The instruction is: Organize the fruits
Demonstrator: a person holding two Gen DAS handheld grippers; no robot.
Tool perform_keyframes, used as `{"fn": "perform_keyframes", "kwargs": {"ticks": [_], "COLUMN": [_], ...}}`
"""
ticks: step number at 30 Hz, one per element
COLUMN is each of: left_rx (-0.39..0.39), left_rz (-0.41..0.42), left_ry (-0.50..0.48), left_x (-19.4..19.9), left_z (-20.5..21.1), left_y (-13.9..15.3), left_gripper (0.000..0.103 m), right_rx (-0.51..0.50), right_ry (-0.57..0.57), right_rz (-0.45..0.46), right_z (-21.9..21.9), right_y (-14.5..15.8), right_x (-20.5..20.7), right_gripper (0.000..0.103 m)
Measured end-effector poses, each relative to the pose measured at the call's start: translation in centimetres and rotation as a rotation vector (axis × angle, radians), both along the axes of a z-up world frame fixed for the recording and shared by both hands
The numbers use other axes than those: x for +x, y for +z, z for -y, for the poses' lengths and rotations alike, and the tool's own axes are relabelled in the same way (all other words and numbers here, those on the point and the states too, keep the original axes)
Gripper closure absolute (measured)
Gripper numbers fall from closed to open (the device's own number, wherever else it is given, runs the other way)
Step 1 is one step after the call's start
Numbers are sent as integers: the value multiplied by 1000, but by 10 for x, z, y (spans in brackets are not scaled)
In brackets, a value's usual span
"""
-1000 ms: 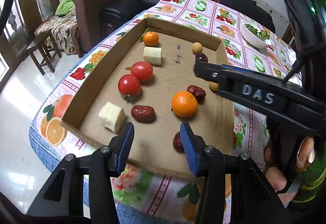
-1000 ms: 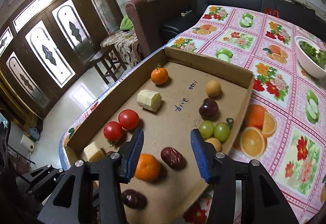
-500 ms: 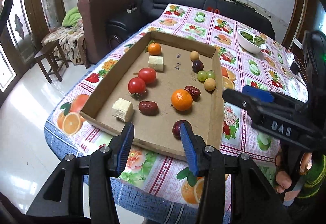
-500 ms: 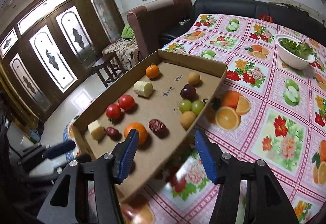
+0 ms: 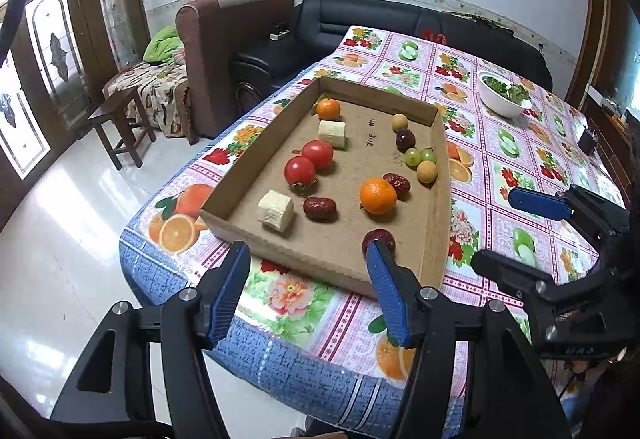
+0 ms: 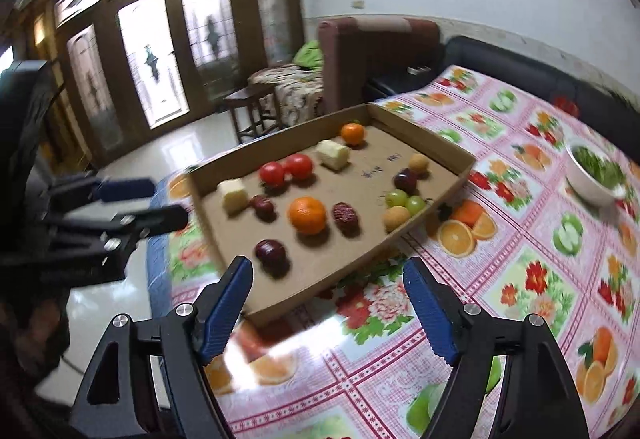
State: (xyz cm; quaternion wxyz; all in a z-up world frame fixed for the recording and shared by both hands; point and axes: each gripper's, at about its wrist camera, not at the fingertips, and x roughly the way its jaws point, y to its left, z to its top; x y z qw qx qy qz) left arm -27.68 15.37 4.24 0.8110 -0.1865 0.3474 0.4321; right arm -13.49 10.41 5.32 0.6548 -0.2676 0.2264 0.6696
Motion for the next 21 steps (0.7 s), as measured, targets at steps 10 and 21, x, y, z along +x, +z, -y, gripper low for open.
{"fn": "perform_keyframes", "kwargs": {"ticks": [10, 21], "left_rx": [25, 45], "left_rz": [-12, -10], "left_ry": [17, 29], "left_x": [-18, -32], "left_z": [17, 26], "left_y": [1, 3], "left_gripper": [40, 40], "right_rx": [-48, -93], "right_ry": [202, 282], "right_rz": [128, 207], "right_z": [14, 26], "right_y": [-8, -23], "right_x": [-36, -54], "right_gripper": [23, 23]}}
